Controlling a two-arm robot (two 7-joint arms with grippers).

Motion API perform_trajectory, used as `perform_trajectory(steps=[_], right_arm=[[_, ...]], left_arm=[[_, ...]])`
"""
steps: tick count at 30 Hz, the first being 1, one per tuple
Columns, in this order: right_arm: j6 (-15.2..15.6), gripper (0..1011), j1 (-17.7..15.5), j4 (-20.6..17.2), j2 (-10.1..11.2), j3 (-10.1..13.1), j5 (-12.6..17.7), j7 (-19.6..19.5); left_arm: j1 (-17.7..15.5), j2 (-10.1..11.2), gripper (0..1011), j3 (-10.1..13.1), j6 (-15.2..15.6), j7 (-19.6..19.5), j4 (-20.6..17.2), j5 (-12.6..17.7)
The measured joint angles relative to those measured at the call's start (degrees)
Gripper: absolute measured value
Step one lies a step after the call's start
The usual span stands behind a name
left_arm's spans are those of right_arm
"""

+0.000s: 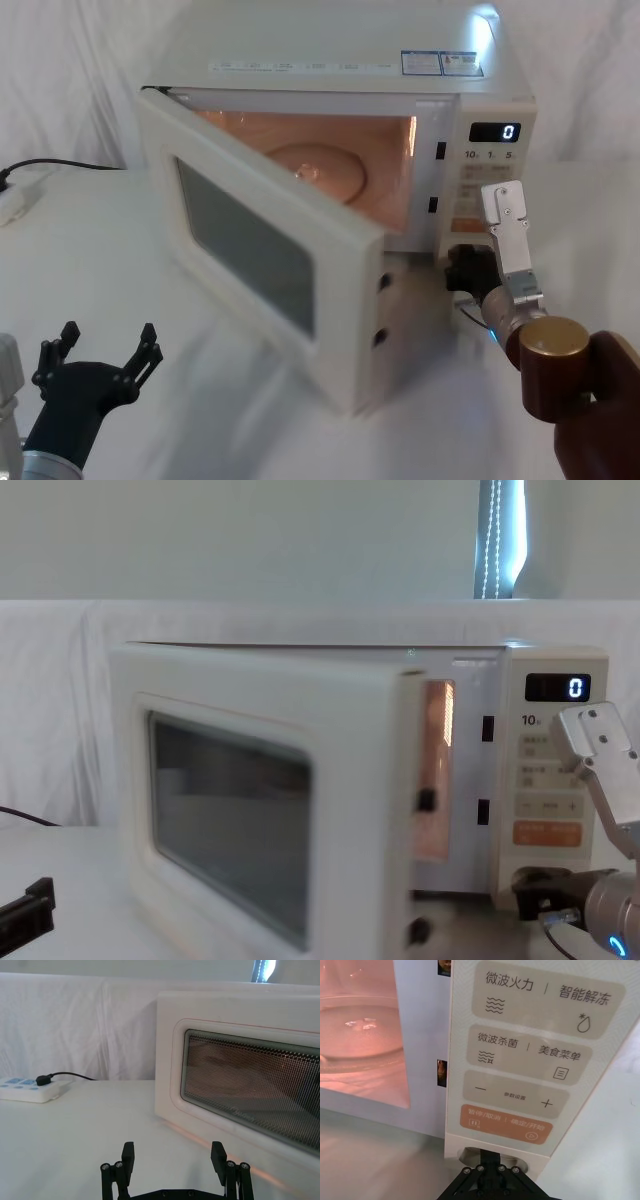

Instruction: Press the button to open the microwave door with one hand; close the microwave door with the other hand.

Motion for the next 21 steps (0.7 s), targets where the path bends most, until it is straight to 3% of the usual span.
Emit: perform_trajectory(steps=[21], right_arm=[[2.5,0,-5.9,-9.8,1.1,-0.7,0.5,2.3]], left_arm=[[0.0,0.0,1005,0.0,0.0,0.0,0.0,0.0]])
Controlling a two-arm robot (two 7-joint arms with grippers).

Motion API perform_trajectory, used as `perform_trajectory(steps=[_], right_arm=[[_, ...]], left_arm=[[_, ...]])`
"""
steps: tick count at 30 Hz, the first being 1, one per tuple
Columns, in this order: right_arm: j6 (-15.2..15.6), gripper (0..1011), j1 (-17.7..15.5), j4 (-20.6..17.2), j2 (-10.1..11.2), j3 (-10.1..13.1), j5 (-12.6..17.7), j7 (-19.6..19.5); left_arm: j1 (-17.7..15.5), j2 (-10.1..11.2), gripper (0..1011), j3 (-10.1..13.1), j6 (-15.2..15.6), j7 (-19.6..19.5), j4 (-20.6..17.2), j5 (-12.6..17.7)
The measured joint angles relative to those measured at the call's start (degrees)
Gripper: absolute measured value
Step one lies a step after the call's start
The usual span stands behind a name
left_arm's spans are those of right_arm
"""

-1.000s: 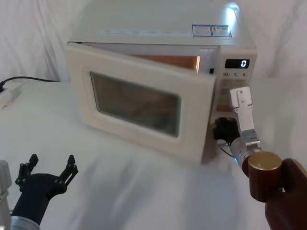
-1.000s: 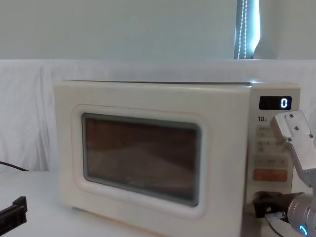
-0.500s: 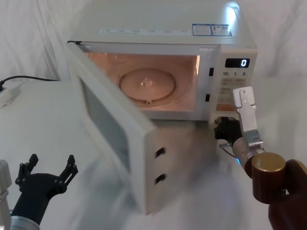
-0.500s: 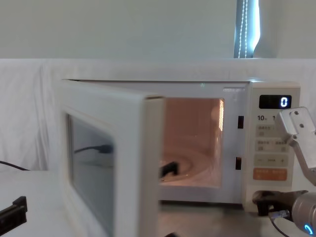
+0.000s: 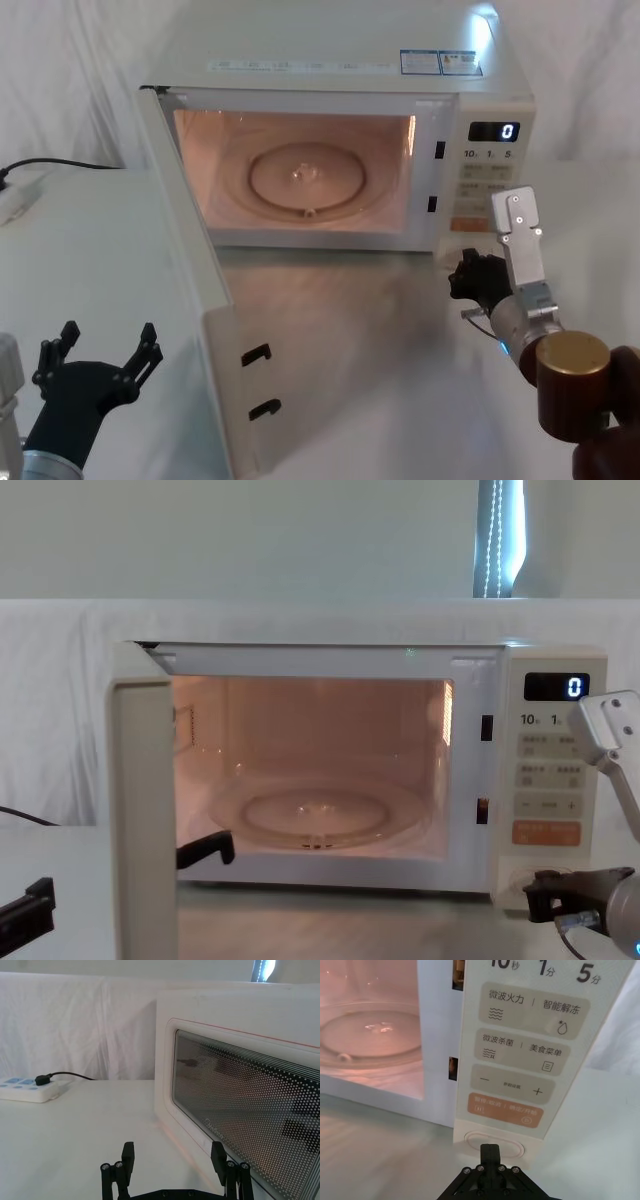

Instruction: Press the button to open the microwave door with one hand; close the microwave door with the other hand.

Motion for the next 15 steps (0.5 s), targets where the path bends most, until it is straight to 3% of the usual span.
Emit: perform_trajectory(steps=[15], right_arm=[[1.7,0,-6.3,-10.2,1.0,-1.4,1.3,3.1]], left_arm=[[0.0,0.0,1005,0.0,0.0,0.0,0.0,0.0]])
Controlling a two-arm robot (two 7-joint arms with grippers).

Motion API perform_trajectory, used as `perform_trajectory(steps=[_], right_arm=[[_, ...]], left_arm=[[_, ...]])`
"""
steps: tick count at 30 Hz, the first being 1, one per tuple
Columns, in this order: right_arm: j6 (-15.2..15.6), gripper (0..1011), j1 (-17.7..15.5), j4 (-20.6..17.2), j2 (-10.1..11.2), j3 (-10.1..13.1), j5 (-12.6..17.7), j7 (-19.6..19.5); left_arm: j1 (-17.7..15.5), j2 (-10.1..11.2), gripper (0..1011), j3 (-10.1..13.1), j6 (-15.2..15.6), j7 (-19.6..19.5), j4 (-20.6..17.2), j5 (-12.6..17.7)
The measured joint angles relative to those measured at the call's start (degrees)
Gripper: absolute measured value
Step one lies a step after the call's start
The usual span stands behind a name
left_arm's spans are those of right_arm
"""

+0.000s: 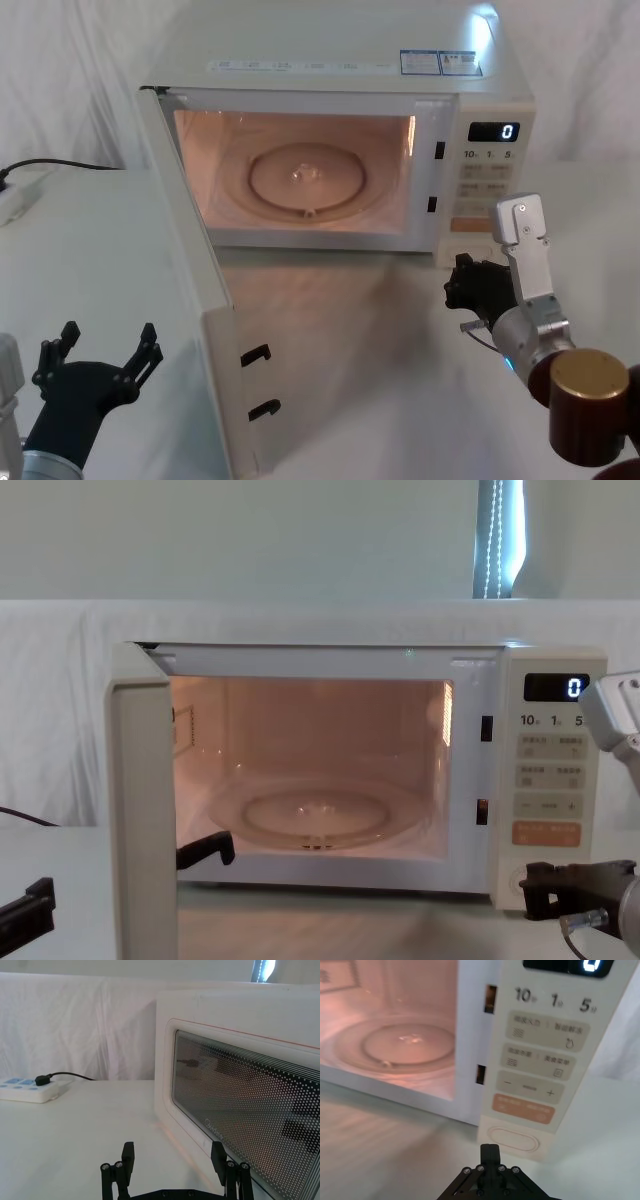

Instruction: Press the button to open the microwave door with one hand; close the microwave door with the other hand.

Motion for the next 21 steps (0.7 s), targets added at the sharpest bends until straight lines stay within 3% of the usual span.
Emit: perform_trajectory(steps=[13,21], right_arm=[[0.2,4,-8.6,-11.6,2.5,-0.2,2.7,1.8],[-2.3,189,-13.5,-15.8,3.3,2.1,4.2,0.2]], left_arm=[[0.0,0.0,1005,0.0,0.0,0.0,0.0,0.0],[0.0,0.0,1005,0.0,0.0,0.0,0.0,0.0]])
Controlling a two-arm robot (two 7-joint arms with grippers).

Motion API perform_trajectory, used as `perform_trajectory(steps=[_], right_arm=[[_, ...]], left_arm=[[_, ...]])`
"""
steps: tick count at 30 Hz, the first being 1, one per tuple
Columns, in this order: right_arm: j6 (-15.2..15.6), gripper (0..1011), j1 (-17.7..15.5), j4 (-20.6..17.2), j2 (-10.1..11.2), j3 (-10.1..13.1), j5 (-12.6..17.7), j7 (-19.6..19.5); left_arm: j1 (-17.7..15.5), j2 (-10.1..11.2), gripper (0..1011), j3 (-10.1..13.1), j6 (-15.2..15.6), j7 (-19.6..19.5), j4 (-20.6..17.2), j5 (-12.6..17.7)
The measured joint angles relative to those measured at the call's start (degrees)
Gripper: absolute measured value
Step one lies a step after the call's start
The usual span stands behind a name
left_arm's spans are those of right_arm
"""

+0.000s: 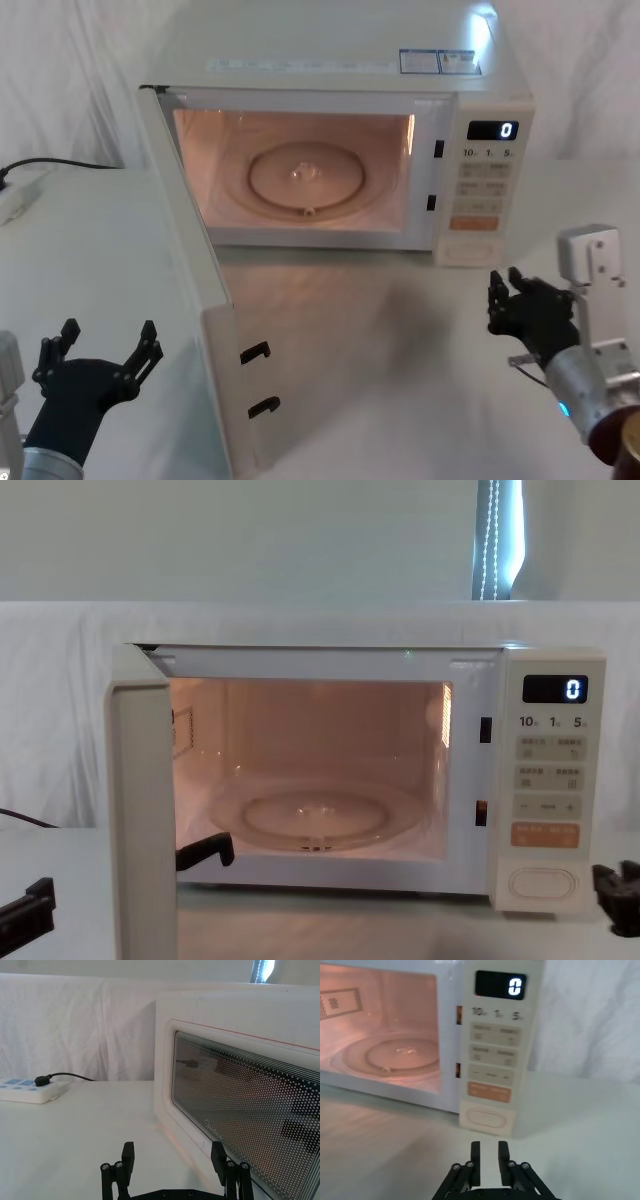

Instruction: Press the button to open the microwave door with one hand; close the microwave door with the other hand.

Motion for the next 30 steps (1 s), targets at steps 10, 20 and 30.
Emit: perform_trajectory(steps=[10,20,30], right_arm=[[-5.6,501,-2.5,0.0,0.8,1.6,2.1,-0.3],[-8.2,830,-2.7,1.0,3.1,2.0,3.3,1.1],[-9.0,1002,-2.3,2.1,5.5,2.1,4.2,2.5]], left_arm=[[0.0,0.0,1005,0.0,0.0,0.0,0.0,0.0],[0.0,0.0,1005,0.0,0.0,0.0,0.0,0.0],[0.0,0.0,1005,0.0,0.0,0.0,0.0,0.0]])
